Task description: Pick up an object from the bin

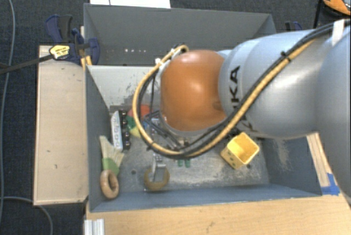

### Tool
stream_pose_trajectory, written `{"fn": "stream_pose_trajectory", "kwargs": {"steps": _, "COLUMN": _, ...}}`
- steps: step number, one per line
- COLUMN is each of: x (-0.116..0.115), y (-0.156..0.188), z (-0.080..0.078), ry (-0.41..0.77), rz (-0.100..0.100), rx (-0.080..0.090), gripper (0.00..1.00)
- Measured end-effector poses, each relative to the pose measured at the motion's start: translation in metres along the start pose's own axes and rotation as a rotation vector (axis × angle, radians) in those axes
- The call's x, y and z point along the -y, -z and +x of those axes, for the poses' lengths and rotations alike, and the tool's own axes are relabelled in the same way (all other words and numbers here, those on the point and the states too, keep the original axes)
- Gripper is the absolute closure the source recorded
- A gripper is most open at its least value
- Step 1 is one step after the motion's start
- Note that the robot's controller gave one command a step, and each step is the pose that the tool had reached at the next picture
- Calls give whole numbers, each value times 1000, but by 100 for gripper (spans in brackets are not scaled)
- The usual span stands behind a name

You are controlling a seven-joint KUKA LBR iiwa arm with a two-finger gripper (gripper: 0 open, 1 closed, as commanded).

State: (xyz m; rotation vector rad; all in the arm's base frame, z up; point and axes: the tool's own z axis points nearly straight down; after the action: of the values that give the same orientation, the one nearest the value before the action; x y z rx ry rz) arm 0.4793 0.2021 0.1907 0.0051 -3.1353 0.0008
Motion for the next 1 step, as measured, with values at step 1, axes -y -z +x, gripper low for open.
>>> {"fn": "stream_pose_trajectory", "kwargs": {"steps": 1, "x": 1, "y": 4, "z": -2, "ry": -5, "rz": -2, "rx": 8, "gripper": 0}}
